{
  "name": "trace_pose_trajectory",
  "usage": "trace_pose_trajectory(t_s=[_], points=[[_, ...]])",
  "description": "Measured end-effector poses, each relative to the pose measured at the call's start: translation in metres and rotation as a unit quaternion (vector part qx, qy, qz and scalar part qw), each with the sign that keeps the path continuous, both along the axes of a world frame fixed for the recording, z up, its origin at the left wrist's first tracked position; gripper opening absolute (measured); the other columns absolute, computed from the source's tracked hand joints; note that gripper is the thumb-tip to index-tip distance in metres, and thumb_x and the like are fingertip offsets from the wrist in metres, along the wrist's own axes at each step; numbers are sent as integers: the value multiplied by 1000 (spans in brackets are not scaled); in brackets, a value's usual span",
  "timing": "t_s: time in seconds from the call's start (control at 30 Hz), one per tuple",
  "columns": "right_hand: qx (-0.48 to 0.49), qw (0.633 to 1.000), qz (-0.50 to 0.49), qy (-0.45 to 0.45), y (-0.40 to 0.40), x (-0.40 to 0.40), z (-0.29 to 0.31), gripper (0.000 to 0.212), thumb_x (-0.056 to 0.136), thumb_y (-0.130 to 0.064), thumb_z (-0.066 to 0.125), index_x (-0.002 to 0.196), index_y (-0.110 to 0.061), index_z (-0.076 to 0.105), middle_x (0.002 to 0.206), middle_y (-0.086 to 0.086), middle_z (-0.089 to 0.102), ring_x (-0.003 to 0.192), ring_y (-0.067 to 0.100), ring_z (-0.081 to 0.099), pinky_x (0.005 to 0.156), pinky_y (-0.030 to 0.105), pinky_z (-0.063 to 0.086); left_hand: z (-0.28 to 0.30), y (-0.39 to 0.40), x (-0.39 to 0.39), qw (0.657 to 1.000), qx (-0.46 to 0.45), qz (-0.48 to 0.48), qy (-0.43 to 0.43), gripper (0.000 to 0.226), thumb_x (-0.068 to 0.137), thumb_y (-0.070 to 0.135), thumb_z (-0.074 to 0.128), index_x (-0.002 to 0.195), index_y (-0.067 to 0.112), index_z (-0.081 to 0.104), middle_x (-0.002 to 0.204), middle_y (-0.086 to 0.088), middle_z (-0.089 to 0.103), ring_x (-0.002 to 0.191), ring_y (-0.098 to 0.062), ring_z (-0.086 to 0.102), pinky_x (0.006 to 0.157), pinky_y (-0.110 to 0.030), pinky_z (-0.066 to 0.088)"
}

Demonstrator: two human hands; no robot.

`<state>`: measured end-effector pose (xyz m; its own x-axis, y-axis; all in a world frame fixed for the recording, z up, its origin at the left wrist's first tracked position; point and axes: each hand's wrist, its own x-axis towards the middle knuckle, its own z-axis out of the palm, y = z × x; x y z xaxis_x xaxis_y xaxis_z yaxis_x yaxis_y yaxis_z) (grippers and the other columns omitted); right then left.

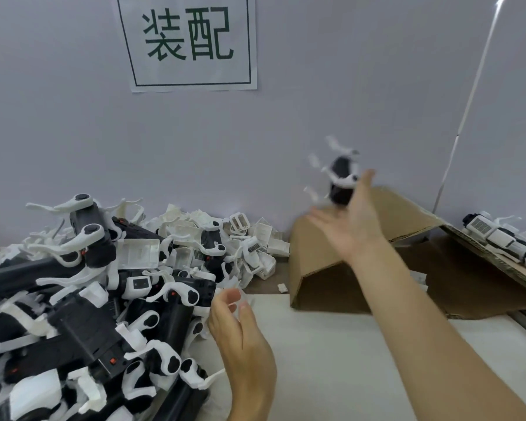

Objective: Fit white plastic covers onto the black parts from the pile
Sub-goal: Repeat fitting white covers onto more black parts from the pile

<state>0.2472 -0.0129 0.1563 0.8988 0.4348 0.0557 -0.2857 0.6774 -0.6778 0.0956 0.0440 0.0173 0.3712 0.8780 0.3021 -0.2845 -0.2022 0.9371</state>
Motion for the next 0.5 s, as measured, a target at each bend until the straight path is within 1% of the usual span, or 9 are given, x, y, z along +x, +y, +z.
trace_pose_trajectory(t_s=[0.03,0.07,0.1,0.17,0.23,0.3,0.37,0.43,0.5], points=[[24,1000,-4,19,-8,7,2,70,98,-61,43,148,-12,38,147,18,47,136,44,45,118,56,29,0,0,0,1000,2,-3,4,22,87,37,34,101,35,50,113,15,53,107,5,43,81,-18,35],[39,999,-10,28,-13,9,-3,82,96,-62,46,156,-12,22,158,20,31,143,48,32,118,58,28,0,1,0,1000,6,-7,9,22,87,37,35,101,34,51,112,14,54,105,7,44,81,-19,35],[32,999,-13,24,-13,5,-12,82,97,-58,48,159,-14,16,162,18,23,144,48,29,116,56,32,0,1,0,1000,10,-12,15,21,88,37,35,100,33,52,111,13,55,104,7,45,81,-19,36],[-48,999,-8,14,-5,-13,-45,66,101,-46,48,156,-17,26,157,11,34,136,42,45,104,49,45,-1,2,1,999,14,-24,22,18,94,33,38,100,30,54,110,8,58,105,1,49,82,-21,37],[-137,990,-10,-6,8,-36,-86,39,102,-31,51,137,-14,50,135,8,58,111,31,64,84,39,53,-3,4,2,999,21,-26,33,17,97,28,41,99,25,57,107,4,61,105,-7,53,81,-25,39],[-212,976,-30,-46,17,-58,-123,21,102,-17,53,121,-13,61,114,9,69,93,23,70,71,33,54,-3,4,3,998,29,-24,47,17,102,18,43,98,23,59,106,2,63,104,-7,55,80,-21,39],[-276,955,-30,-104,20,-73,-150,20,100,-9,53,115,-15,66,100,8,72,83,17,72,66,29,56,-3,5,3,997,36,-20,65,21,102,8,43,99,22,59,106,2,62,99,2,56,76,-13,41],[-339,926,-13,-166,22,-81,-162,23,98,-6,54,108,-17,71,93,4,74,81,14,73,69,30,60,-3,7,5,995,33,-25,85,21,101,6,44,99,21,58,104,2,61,91,4,60,69,-8,45],[-391,891,-11,-230,21,-84,-165,25,94,-3,56,100,-18,75,89,-1,76,81,12,73,72,27,60,-7,9,6,992,30,-37,121,20,100,7,46,98,24,57,104,4,62,96,-5,62,76,-19,51]])
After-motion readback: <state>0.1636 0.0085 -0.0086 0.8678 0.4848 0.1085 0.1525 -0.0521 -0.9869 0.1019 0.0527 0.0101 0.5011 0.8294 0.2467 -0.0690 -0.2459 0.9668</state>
